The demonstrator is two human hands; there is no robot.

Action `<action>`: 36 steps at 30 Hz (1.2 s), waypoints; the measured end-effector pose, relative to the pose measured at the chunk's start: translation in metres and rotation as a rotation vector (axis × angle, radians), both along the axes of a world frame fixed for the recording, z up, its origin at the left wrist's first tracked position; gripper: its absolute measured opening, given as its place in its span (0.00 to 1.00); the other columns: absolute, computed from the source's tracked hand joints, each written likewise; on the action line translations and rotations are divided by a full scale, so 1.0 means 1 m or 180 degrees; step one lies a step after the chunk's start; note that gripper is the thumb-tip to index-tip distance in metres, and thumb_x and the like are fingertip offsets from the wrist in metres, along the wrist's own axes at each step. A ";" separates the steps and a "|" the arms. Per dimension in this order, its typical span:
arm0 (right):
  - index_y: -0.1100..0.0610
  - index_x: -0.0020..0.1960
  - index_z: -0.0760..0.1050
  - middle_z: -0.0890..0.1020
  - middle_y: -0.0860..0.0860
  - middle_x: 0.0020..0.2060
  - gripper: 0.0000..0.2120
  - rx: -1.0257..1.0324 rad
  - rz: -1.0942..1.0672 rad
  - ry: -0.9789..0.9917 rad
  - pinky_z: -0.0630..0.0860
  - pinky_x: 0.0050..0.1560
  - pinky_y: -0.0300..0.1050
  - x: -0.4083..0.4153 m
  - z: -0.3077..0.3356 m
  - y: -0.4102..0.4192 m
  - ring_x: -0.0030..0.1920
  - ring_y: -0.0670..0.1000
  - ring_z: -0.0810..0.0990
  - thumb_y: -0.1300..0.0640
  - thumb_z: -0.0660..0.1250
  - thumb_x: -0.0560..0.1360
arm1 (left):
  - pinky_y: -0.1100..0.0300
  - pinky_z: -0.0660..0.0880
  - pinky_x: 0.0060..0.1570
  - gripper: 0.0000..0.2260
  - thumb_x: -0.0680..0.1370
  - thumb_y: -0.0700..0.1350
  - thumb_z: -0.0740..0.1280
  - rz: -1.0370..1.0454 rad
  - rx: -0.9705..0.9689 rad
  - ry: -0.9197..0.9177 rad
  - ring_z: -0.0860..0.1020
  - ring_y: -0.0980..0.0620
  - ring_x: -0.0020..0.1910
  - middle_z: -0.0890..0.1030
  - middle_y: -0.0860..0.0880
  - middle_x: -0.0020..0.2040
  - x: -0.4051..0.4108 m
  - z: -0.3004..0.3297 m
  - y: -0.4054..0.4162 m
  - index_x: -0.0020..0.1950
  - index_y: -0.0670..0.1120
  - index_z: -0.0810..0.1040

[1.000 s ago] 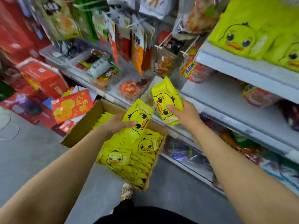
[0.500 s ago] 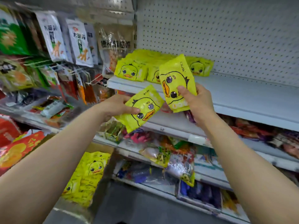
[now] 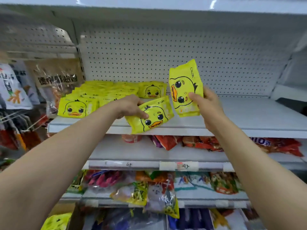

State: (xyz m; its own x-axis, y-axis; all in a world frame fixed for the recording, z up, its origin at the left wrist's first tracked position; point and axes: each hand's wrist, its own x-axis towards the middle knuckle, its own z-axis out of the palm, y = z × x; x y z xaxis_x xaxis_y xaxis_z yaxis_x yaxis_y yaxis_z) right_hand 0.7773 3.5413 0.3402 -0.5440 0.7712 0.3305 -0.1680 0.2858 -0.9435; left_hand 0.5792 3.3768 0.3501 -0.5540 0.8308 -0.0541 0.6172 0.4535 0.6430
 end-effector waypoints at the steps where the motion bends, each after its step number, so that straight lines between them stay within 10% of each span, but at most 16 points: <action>1: 0.49 0.52 0.79 0.85 0.46 0.46 0.06 0.0031 -0.0007 -0.0003 0.80 0.50 0.47 -0.004 0.001 0.010 0.46 0.47 0.83 0.58 0.69 0.77 | 0.52 0.80 0.43 0.11 0.69 0.47 0.78 -0.0057 -0.0044 0.0085 0.82 0.45 0.44 0.84 0.47 0.43 -0.007 0.003 0.017 0.48 0.47 0.83; 4: 0.54 0.60 0.77 0.85 0.50 0.49 0.12 0.0053 0.0020 0.0014 0.81 0.49 0.45 -0.025 0.002 0.044 0.49 0.48 0.84 0.58 0.70 0.77 | 0.61 0.72 0.33 0.10 0.70 0.46 0.77 -0.0166 -0.0088 0.0246 0.79 0.47 0.39 0.81 0.49 0.39 -0.034 0.011 0.066 0.48 0.46 0.82; 10: 0.53 0.57 0.77 0.85 0.49 0.47 0.10 0.0094 -0.0126 0.0093 0.81 0.42 0.41 -0.084 0.008 0.098 0.44 0.45 0.84 0.59 0.71 0.76 | 0.56 0.72 0.59 0.29 0.70 0.50 0.77 -0.0099 -0.0445 0.0886 0.74 0.44 0.62 0.75 0.46 0.65 -0.113 0.016 0.143 0.68 0.43 0.73; 13: 0.54 0.57 0.78 0.85 0.49 0.47 0.10 0.0120 -0.0236 0.0124 0.81 0.42 0.40 -0.112 0.009 0.120 0.44 0.46 0.84 0.59 0.71 0.76 | 0.59 0.70 0.56 0.32 0.70 0.51 0.77 -0.0190 -0.0565 0.1054 0.73 0.45 0.64 0.74 0.46 0.67 -0.152 0.013 0.167 0.70 0.43 0.70; 19: 0.53 0.54 0.79 0.85 0.49 0.46 0.08 0.0125 -0.0351 0.0108 0.81 0.45 0.43 -0.152 0.001 0.158 0.46 0.48 0.84 0.59 0.72 0.75 | 0.59 0.69 0.56 0.29 0.72 0.50 0.75 -0.0546 -0.0612 0.1174 0.73 0.48 0.63 0.74 0.48 0.66 -0.196 0.003 0.201 0.70 0.46 0.71; 25: 0.53 0.54 0.80 0.86 0.49 0.46 0.09 0.0141 -0.0334 0.0014 0.81 0.45 0.42 -0.174 -0.003 0.185 0.45 0.47 0.84 0.58 0.72 0.75 | 0.61 0.66 0.36 0.15 0.70 0.49 0.76 -0.0674 -0.0572 0.1418 0.72 0.52 0.44 0.76 0.49 0.48 -0.220 -0.005 0.222 0.52 0.48 0.76; 29: 0.50 0.53 0.80 0.85 0.47 0.46 0.07 0.0172 -0.0291 -0.0006 0.80 0.43 0.41 -0.181 -0.001 0.200 0.45 0.46 0.84 0.57 0.72 0.75 | 0.55 0.73 0.49 0.19 0.68 0.48 0.77 -0.0581 -0.0490 0.1488 0.76 0.48 0.51 0.78 0.49 0.51 -0.227 -0.010 0.228 0.56 0.46 0.78; 36: 0.51 0.54 0.80 0.85 0.47 0.46 0.09 0.0196 -0.0149 -0.0077 0.81 0.45 0.43 -0.194 0.000 0.218 0.45 0.46 0.84 0.57 0.72 0.75 | 0.56 0.69 0.42 0.24 0.64 0.51 0.79 -0.0203 -0.0255 0.1854 0.74 0.51 0.48 0.74 0.55 0.48 -0.230 -0.016 0.232 0.53 0.52 0.70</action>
